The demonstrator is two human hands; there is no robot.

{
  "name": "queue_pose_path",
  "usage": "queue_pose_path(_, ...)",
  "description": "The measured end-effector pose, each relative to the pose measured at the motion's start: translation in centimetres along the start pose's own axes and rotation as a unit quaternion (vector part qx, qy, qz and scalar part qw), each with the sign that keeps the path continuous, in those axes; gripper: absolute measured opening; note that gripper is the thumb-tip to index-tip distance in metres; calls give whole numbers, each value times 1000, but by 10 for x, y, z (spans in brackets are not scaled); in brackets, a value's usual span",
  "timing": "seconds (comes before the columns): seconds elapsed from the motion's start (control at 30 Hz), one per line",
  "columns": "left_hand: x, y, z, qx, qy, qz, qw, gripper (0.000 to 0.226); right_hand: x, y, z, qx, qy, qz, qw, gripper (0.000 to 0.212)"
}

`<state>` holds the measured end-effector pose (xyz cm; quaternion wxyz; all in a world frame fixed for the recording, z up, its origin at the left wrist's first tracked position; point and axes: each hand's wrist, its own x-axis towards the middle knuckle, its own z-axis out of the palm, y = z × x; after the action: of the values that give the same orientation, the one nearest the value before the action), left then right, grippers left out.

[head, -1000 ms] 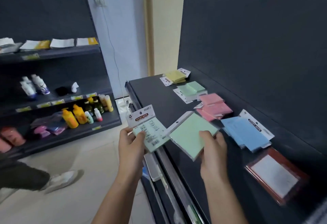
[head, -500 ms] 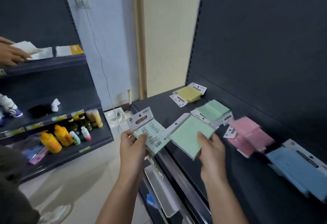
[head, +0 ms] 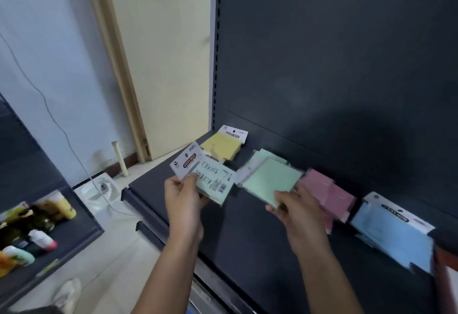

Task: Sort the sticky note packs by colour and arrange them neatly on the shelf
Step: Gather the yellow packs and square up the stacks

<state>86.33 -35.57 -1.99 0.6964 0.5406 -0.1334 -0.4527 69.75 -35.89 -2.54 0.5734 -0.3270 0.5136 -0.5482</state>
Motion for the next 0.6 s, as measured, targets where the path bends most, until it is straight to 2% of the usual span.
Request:
queue_pose_path(0.23, 31, 4, 42, 2, -26, 43, 999, 20, 63, 1, 10, 28, 27, 20, 999, 24)
queue_pose_path(0.33, 41, -5, 59, 25, -80, 8, 996, 21, 74, 8, 13, -5, 55, 22, 998, 28)
queue_pose_path(0.47, 59, -23, 84, 90, -158, -45, 982, 15, 80, 15, 22, -67, 105, -25, 992, 36)
queue_pose_path(0.6, 73, -39, 97, 170, -239, -26, 956, 19, 79, 17, 30, -156, 130, -44, 978, 40)
